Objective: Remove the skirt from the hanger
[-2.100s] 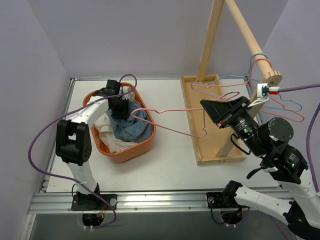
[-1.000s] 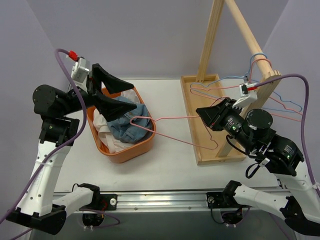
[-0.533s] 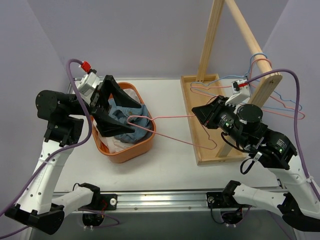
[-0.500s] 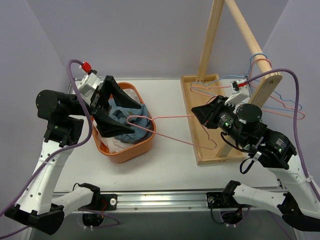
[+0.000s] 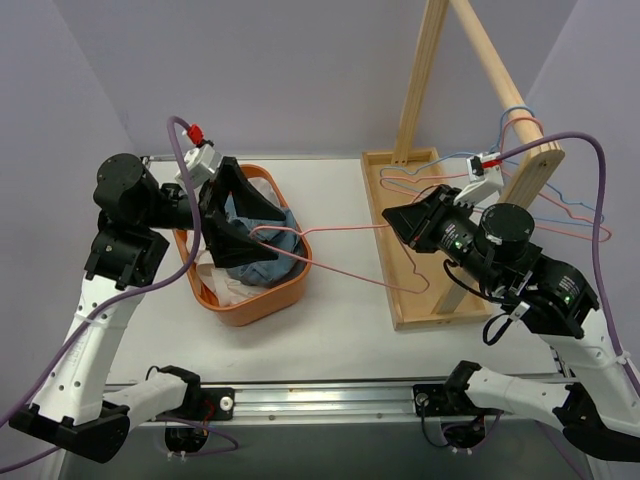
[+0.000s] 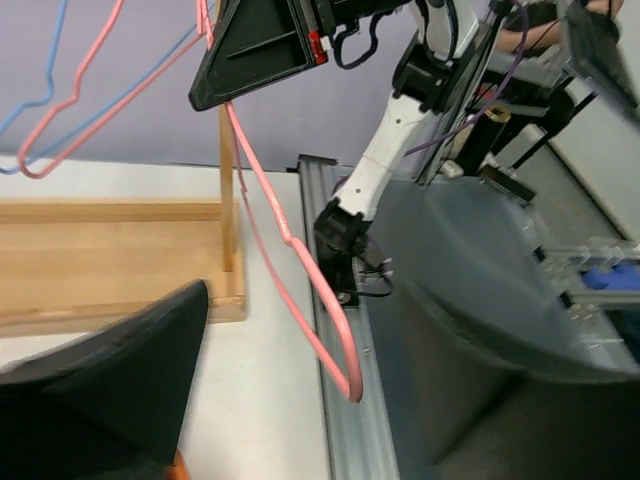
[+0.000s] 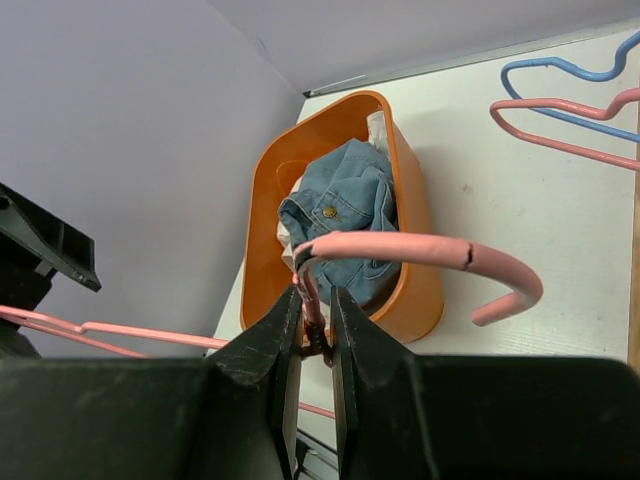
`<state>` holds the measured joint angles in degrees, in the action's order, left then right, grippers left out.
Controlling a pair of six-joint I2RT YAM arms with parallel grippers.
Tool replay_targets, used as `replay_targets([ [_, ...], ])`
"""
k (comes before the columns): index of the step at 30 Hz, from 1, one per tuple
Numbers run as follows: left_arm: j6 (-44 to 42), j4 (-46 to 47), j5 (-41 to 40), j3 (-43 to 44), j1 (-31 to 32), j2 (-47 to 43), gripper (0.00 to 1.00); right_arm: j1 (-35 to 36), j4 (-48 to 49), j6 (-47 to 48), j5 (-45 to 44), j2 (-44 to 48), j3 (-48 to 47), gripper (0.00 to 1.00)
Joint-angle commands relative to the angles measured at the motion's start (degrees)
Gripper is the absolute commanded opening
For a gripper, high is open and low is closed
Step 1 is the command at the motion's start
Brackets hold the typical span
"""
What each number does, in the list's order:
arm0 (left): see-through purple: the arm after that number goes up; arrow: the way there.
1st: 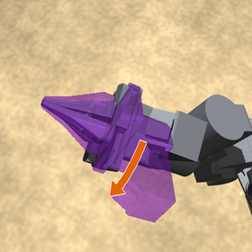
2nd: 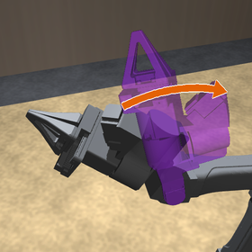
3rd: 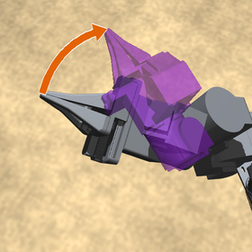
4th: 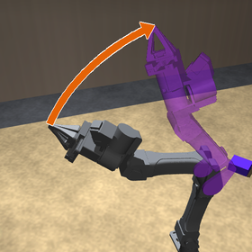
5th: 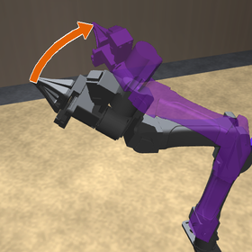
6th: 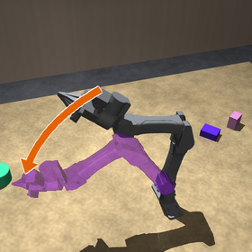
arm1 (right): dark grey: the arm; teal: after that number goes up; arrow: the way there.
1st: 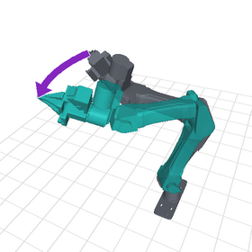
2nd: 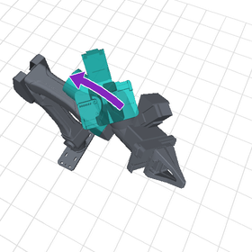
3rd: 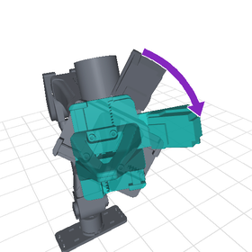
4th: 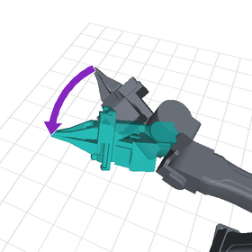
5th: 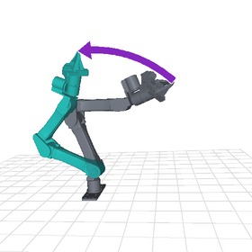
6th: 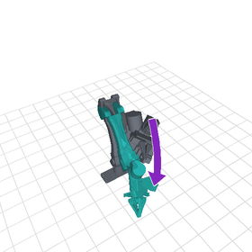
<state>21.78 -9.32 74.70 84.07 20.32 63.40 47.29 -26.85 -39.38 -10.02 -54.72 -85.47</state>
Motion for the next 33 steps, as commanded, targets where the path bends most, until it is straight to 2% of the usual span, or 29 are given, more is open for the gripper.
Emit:
replay_targets([
  [1,-4.2,-5.1,-1.1,3.2,0.8,1.1,0.55,-0.1,3.1,0.7,0.5,-1.0,-2.0,0.0],
  [2,-4.1,-5.5,-1.7,4.0,0.9,1.4,0.39,-0.1,3.3,0.6,0.5,-1.1,-2.0,0.0],
  [3,-4.1,-7.0,-3.5,4.4,1.0,1.6,0.13,-0.1,3.4,0.7,0.5,-1.2,-1.9,0.0],
  [4,-4.3,-7.9,-4.6,4.8,1.0,2.0,0.03,-0.1,3.4,0.7,0.6,-1.2,-1.9,0.0],
  [5,-4.6,-8.9,-5.5,5.2,1.0,2.2,0.02,-0.1,3.6,0.9,0.6,-1.2,-1.9,0.0],
  [7,-5.8,-11.9,-7.4,6.9,0.9,2.5,0.02,-0.1,3.6,1.1,0.7,-1.2,-2.2,0.31],
  [8,-6.0,-13.0,-8.0,7.4,0.9,2.6,0.02,-0.1,3.2,1.4,0.6,-1.1,-2.5,0.59],
  [11,-7.3,-16.8,-8.4,9.2,0.9,3.1,0.02,-0.1,2.2,2.1,-0.4,0.0,-3.9,0.87],
  [14,-7.9,-18.5,-9.2,9.0,0.5,2.8,0.02,-0.1,2.9,2.0,-1.1,2.5,-4.8,0.96],
  [15,-10.0,-21.7,-9.7,9.3,0.3,2.7,0.02,0.0,3.5,2.1,-0.9,4.1,-5.4,0.99],
  [17,-12.1,-24.4,-10.9,9.9,0.3,2.3,0.02,-0.1,4.4,2.1,-1.1,5.6,-6.2,0.99],
  [22,-9.3,-20.0,-10.5,7.0,-0.3,1.0,0.02,-0.1,10.0,2.6,-0.9,12.5,-6.6,0.9],
  [23,-7.9,-15.6,-10.5,5.9,-0.2,0.9,0.02,-0.1,10.7,3.1,-0.1,14.2,-6.6,0.76],
  [25,-2.0,-9.7,-9.9,5.0,-0.2,0.2,0.02,-0.1,10.4,4.2,0.3,15.4,-7.7,0.66],
  [26,0.3,-3.7,-9.9,4.3,-0.2,0.2,0.02,-0.1,10.1,4.4,0.1,16.2,-8.0,0.52],
  [27,4.3,-0.8,-10.0,4.2,-0.3,0.2,0.02,-0.1,9.9,4.6,0.3,16.7,-8.2,0.42],
  [28,6.1,1.7,-10.1,4.3,-0.2,1.0,0.02,-0.1,10.1,4.8,0.7,17.0,-8.3,0.27],
  [29,8.1,5.9,-10.4,4.5,-0.2,1.6,0.02,-0.1,10.0,4.9,1.1,17.4,-8.5,0.0],
  [30,11.4,8.1,-10.5,5.3,0.1,3.0,0.02,-0.1,10.0,5.0,2.0,17.6,-8.6,0.0],
  [33,14.2,14.1,-13.2,6.8,0.8,4.2,0.02,-0.1,12.0,5.4,6.0,18.9,-7.3,0.0],
])
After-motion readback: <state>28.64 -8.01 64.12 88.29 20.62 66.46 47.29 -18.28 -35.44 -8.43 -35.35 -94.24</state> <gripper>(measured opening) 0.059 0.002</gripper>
